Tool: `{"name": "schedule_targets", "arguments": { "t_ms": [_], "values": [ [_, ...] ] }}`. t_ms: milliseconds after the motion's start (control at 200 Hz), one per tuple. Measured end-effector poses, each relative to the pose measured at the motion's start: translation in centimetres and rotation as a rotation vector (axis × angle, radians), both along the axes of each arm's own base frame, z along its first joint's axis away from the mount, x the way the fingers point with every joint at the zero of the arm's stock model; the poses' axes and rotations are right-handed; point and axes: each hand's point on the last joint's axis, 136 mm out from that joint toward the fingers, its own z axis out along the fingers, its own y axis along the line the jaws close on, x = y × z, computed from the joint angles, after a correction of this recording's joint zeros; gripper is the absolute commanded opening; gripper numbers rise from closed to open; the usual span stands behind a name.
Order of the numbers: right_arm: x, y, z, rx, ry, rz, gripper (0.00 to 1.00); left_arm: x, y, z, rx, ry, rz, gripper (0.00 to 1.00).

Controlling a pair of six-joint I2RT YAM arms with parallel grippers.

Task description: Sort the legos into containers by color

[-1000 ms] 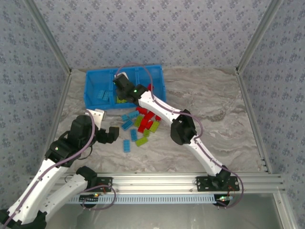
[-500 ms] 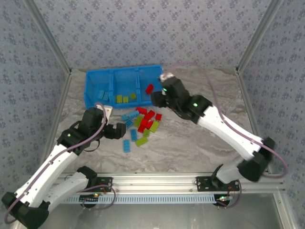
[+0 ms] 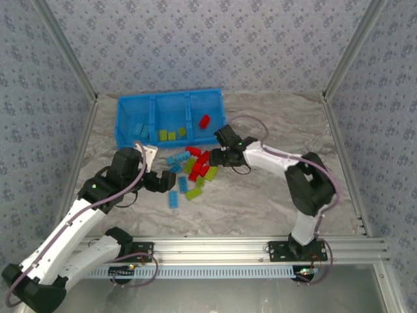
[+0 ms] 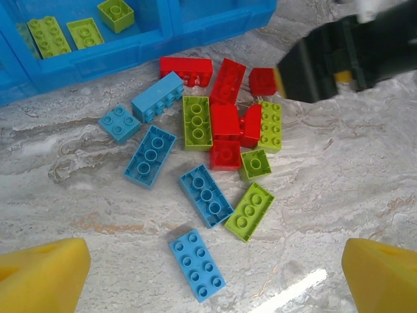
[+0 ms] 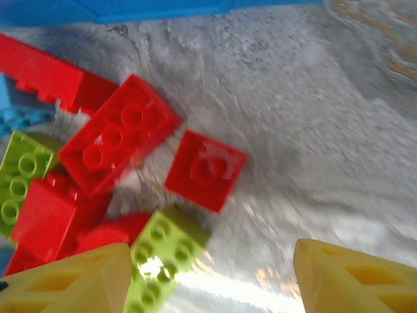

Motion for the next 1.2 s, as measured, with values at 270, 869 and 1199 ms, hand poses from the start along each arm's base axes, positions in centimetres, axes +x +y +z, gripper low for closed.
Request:
{"name": "schedule_targets", "arguments": {
  "t_ms": [270,869,1199],
  "values": [
    [2.4,1.0,-3.2,-0.042,0.018,-0.054,0.58,-0.1,0.0,0.2,0.001,-0.012,0.0,0.99],
    [-1.7,-2.3,9.2,0.024,-0.31,-0.059,0.26,0.0,0.2,0.2,0.017,-0.022,0.009,0.99],
    [5.2,4.2,15.7,0.049,-0.575,0.052,0.26,0.2,0.4,0.2,0.031,-0.031,0.023,0.99]
  ]
}}
